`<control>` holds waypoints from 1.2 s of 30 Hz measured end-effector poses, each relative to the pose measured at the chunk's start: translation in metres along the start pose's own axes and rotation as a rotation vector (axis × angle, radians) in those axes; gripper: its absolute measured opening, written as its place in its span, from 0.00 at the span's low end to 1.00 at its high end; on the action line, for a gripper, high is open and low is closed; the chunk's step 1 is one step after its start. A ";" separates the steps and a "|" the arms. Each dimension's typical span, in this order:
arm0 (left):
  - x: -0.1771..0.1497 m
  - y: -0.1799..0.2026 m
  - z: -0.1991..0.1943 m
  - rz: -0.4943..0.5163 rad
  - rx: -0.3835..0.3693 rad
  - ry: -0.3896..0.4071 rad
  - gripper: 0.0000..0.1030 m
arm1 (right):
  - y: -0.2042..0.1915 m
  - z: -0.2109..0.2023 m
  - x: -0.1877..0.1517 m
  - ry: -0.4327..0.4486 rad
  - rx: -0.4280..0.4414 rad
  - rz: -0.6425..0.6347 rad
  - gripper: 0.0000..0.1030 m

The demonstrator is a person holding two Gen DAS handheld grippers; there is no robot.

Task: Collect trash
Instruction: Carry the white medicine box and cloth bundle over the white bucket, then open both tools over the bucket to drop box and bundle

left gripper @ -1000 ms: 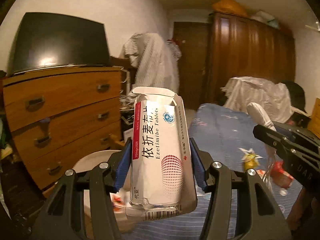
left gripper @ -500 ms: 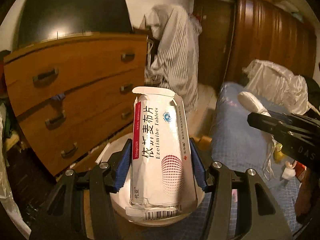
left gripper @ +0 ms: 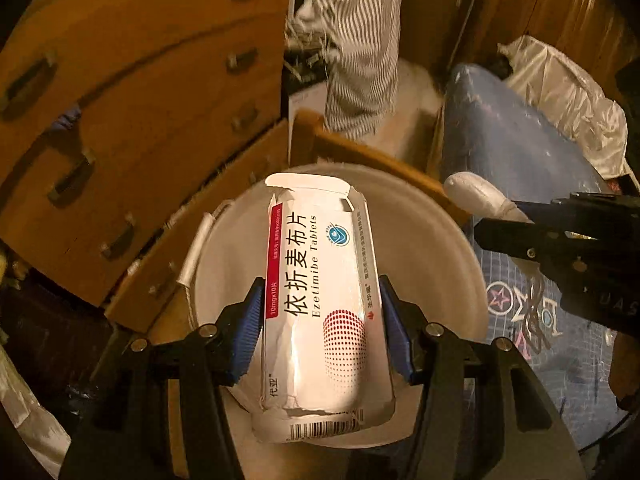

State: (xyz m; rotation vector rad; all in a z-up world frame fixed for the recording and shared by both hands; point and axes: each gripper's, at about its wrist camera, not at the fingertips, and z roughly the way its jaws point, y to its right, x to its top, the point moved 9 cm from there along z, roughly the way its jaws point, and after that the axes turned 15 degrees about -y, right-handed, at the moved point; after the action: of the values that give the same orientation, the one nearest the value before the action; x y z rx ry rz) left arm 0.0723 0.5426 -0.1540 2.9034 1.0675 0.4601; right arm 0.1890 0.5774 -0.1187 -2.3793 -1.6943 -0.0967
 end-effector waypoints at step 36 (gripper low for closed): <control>0.014 -0.018 0.017 -0.033 0.002 -0.015 0.51 | 0.017 0.020 -0.013 -0.015 0.003 -0.003 0.27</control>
State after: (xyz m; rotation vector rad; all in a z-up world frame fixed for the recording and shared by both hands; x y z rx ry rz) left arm 0.0758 0.5667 -0.1691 2.8818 1.1127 0.4354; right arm 0.1992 0.5646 -0.1430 -2.3812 -1.7035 -0.0766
